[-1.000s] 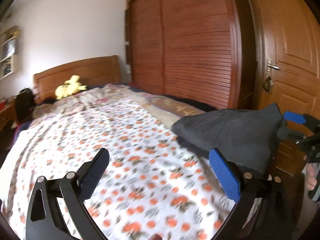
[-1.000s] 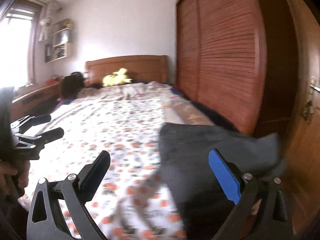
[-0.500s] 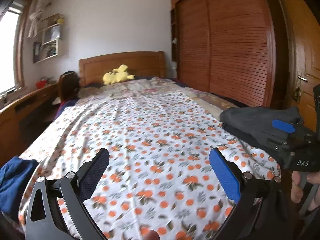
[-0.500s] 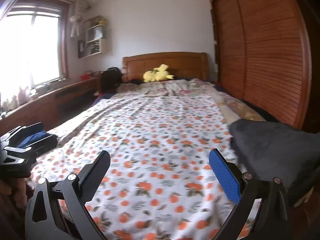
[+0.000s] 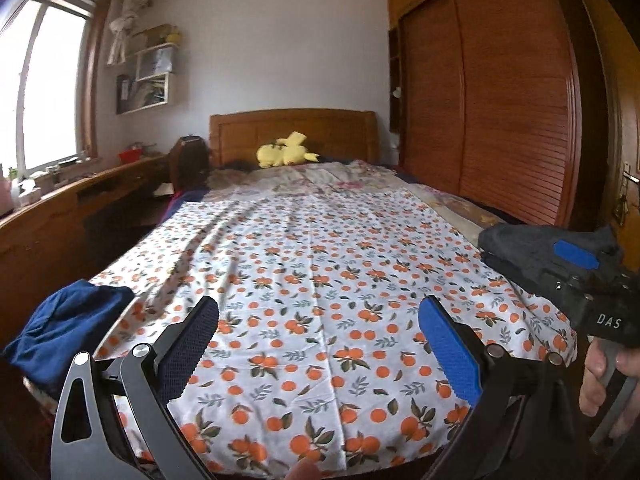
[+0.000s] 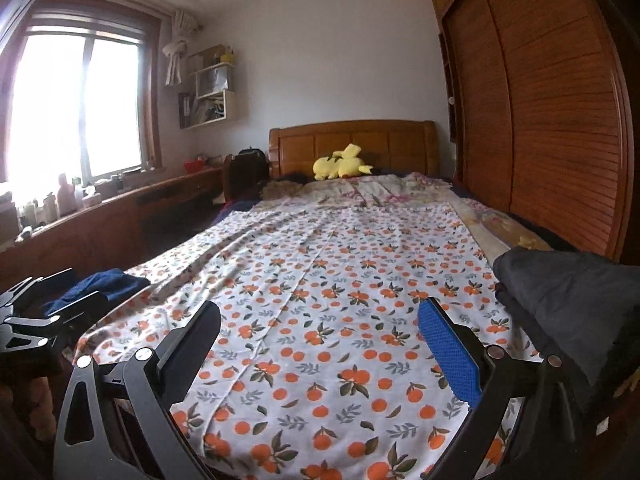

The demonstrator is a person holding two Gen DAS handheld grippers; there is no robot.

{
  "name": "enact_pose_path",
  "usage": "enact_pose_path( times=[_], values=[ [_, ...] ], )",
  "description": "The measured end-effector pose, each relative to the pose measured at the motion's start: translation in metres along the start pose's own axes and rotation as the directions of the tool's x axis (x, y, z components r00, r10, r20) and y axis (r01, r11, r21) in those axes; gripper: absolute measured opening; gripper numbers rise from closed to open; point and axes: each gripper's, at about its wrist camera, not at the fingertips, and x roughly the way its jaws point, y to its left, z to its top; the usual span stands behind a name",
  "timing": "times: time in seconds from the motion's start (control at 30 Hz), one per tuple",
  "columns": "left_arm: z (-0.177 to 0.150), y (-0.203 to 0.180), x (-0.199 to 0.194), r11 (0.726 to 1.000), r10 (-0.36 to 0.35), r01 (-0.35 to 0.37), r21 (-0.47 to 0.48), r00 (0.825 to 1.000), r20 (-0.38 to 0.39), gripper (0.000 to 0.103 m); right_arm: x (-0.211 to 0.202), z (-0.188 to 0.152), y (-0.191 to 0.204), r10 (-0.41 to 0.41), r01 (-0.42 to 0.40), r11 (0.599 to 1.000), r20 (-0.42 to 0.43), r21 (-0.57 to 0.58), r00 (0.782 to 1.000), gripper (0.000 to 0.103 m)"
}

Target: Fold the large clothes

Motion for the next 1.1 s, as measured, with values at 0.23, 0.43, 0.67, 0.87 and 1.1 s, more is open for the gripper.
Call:
enact_pose_path(
  times=[0.23, 0.43, 0.67, 0.87, 1.1],
  values=[
    [-0.001, 0.015, -0.026, 0.999, 0.029, -0.029, -0.030, 0.999, 0.021, 0.101, -0.018, -0.001, 0.010, -0.019, 0.019, 1.000, 0.028, -0.009, 0.999, 0.095],
    [-0.004, 0.023, -0.041, 0.998, 0.051, -0.050, -0.043, 0.998, 0.023, 0.101, -0.025, -0.007, 0.016, -0.011, 0.011, 1.000, 0.017, -0.015, 1.000, 0.095],
    [-0.008, 0.029, -0.043, 0.997, 0.061, -0.060, -0.052, 0.998, 0.016, 0.101, -0.023, -0.012, 0.016, -0.007, 0.007, 1.000, 0.008, -0.017, 1.000, 0.095],
    [-0.008, 0.028, -0.043, 0.997, 0.061, -0.060, -0.048, 0.998, 0.020, 0.101, -0.022, -0.012, 0.016, -0.007, 0.007, 1.000, 0.008, -0.017, 1.000, 0.095],
    [-0.008, 0.028, -0.043, 0.997, 0.064, -0.063, -0.049, 0.998, 0.021, 0.101, -0.022, -0.012, 0.016, -0.008, 0.008, 1.000, 0.008, -0.015, 1.000, 0.095]
  ],
)
